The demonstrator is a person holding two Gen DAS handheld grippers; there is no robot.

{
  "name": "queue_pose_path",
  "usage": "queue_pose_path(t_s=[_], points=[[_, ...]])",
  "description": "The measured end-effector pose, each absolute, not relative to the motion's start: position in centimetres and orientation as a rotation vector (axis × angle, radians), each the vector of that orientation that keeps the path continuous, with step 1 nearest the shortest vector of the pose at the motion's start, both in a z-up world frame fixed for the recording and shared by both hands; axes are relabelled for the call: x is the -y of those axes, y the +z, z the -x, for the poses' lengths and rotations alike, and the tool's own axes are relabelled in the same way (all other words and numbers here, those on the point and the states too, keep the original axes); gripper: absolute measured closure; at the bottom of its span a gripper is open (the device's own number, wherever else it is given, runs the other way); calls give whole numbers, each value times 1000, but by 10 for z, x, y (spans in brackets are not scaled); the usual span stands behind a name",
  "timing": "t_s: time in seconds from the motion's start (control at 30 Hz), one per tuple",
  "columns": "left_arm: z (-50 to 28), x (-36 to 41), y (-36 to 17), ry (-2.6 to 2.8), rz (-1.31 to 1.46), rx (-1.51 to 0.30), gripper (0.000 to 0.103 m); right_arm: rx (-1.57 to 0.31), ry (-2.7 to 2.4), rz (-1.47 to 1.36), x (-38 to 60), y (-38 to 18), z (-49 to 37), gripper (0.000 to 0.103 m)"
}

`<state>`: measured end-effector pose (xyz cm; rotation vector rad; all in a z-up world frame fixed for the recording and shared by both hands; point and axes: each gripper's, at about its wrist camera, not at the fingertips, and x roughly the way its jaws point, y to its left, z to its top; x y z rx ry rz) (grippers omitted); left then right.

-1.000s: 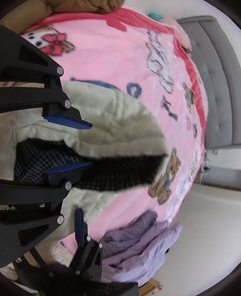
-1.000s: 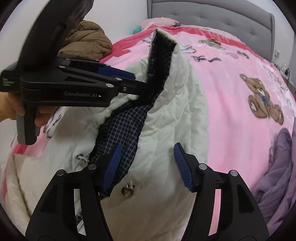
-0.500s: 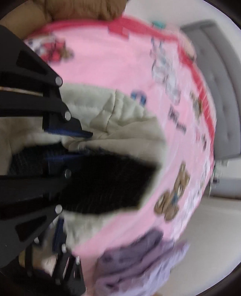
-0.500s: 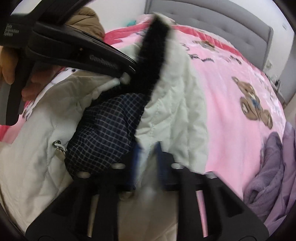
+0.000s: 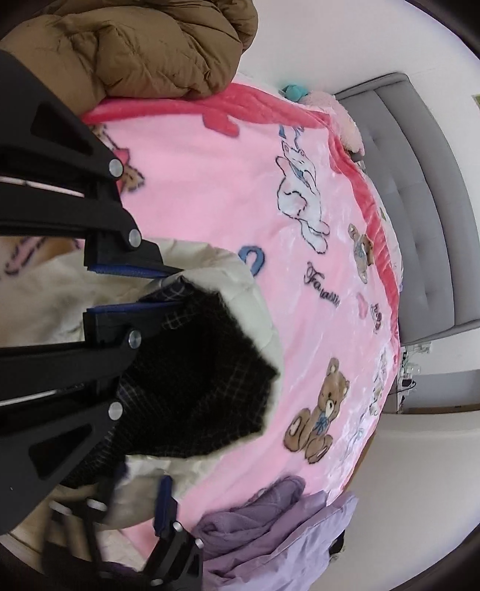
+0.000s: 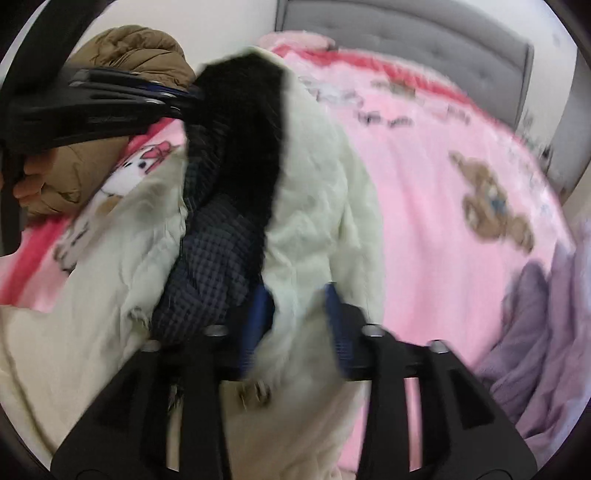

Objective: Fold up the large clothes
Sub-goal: 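Lift the hood and fold it toward the hem with both grippers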

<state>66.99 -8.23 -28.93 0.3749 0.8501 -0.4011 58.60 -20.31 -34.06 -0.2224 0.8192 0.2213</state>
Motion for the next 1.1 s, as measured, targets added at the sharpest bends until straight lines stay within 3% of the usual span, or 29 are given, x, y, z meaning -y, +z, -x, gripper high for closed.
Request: queue_pose_path(t_s=[0.03,0.1,0.2,0.23,0.27,0.33,0.53,0.7,0.87,0.97,1.0,1.07,1.1], points=[[-673,85,-291,-388,-370,-861,90,-785,215,227,198,-337,-583,52],[-677,85,-292,-367,-340,-870,90,-737,206,263,187,-336,-582,40],[-690,78,-295,-360,-249,-925,88,-756,180,398,171,-353,-593,44],[-695,74,-295,-353,-222,-936,88,-766,175,412,170,-356,-596,59],[-698,70,-294,-339,-207,-937,88,-804,172,408,173,-362,-602,85],[-700,66,-293,-311,-226,-927,91,-822,159,318,190,-358,-607,94],[-659,48,-261,-306,-368,-741,92,-706,179,336,228,-308,-587,95],[-606,31,-252,-396,-488,-729,91,-680,232,328,247,-288,-573,95],[-599,45,-285,-406,-617,-824,87,-752,151,470,229,-322,-591,97],[-616,60,-310,-367,-634,-869,85,-841,123,393,233,-344,-611,97],[-618,61,-312,-354,-627,-851,83,-857,124,367,234,-349,-614,97],[-625,60,-317,-321,-561,-852,67,-861,124,309,237,-352,-616,96],[-626,59,-318,-300,-518,-866,51,-861,124,258,242,-350,-616,96]])
